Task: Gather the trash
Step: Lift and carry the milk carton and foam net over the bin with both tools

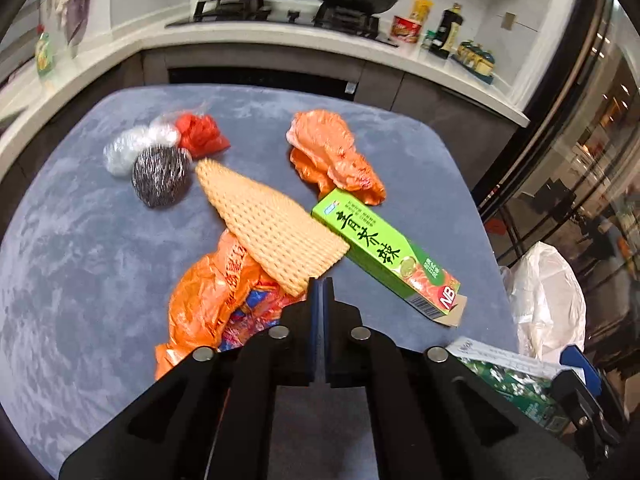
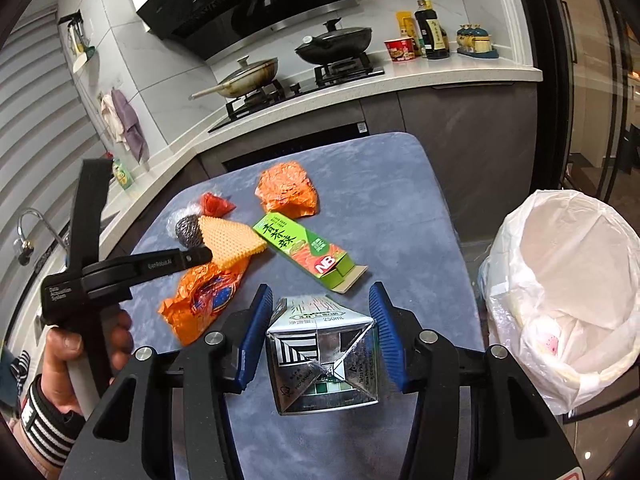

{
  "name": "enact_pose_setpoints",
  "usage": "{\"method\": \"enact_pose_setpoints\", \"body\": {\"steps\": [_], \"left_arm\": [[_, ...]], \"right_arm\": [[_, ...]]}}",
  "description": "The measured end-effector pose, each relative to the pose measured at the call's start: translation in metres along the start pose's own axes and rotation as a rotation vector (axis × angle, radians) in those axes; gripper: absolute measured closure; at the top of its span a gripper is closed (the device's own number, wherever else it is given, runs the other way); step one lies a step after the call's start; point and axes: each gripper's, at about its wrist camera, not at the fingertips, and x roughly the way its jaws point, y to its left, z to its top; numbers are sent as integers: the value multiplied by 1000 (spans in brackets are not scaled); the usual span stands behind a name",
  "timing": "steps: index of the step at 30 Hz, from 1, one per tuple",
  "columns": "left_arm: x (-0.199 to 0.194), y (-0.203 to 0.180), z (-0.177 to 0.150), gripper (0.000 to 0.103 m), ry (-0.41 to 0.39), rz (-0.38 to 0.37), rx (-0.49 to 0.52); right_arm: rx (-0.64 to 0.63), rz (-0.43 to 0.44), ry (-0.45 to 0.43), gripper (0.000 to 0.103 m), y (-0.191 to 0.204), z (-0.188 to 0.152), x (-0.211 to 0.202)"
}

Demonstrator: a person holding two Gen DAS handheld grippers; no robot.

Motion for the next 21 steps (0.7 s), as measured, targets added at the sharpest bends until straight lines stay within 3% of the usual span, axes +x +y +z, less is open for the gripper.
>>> {"method": "enact_pose_setpoints", "body": {"steps": [2, 3, 4, 7, 11, 12, 13, 15, 21], "left_arm": [[8, 2, 2, 70, 8, 23, -38], [11, 2, 3, 53, -3, 38, -55], [14, 1, 4, 43, -9, 50, -63], [28, -3, 11, 32, -13, 82, -63], [58, -5, 18, 32, 21, 142, -57], [62, -4, 18, 37, 24, 144, -59], [65, -4, 17, 53, 27, 146, -56], [68, -4, 16, 71, 52, 117, -43], [38, 0, 10, 85, -2, 47, -36]], "right_arm": [[6, -5, -6, 55, -2, 1, -2], [7, -7, -9, 55, -3, 1, -3], [9, -9, -10, 55, -4, 2, -3], [17, -15, -17, 55, -7, 4, -4], [21, -19, -19, 55, -10, 8, -3], [21, -19, -19, 55, -11, 8, -3], [21, -20, -18, 55, -11, 9, -3], [23, -19, -16, 55, -12, 9, -2], [17, -12, -20, 55, -12, 14, -3]]}}
